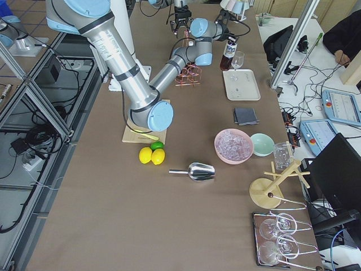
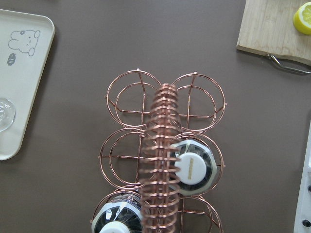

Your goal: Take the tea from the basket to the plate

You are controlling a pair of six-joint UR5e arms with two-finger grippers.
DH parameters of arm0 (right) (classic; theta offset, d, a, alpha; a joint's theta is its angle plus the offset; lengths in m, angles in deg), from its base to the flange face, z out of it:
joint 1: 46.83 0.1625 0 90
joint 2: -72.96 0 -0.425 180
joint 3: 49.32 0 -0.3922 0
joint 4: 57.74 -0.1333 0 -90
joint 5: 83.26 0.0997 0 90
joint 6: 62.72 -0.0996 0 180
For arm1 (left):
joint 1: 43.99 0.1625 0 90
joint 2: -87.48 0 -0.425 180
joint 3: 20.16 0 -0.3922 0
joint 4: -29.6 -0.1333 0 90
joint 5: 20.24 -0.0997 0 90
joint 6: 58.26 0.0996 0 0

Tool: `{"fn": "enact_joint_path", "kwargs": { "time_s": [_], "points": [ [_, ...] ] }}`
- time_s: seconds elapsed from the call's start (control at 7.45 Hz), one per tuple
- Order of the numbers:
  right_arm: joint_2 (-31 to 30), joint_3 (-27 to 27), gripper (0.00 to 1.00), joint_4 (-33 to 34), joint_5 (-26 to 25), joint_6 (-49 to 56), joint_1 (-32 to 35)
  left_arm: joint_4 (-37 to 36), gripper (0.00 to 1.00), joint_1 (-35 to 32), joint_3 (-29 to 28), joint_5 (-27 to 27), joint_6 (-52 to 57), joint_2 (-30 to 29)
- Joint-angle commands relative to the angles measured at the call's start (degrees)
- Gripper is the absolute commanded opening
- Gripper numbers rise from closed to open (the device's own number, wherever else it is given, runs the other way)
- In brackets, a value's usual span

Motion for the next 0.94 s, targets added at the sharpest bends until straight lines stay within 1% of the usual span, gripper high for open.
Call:
{"fn": "enact_joint_path", "kwargs": {
  "time_s": [0.0,0.13,0.8],
  "points": [
    [3.09,7.23,0.0,-4.23,-0.1,-0.89,1.07,-4.24,0.99,-1.82,-0.48,2.23,0.0,-3.19],
    [3.18,7.5,0.0,-4.23,-0.1,-0.9,1.25,-6.7,0.99,-1.82,-1.26,2.23,0.0,-5.99],
    [3.8,9.08,0.0,-4.67,-0.1,-0.98,1.34,-6.9,0.99,-1.73,-2.49,2.06,0.0,-6.55]
  ]
}}
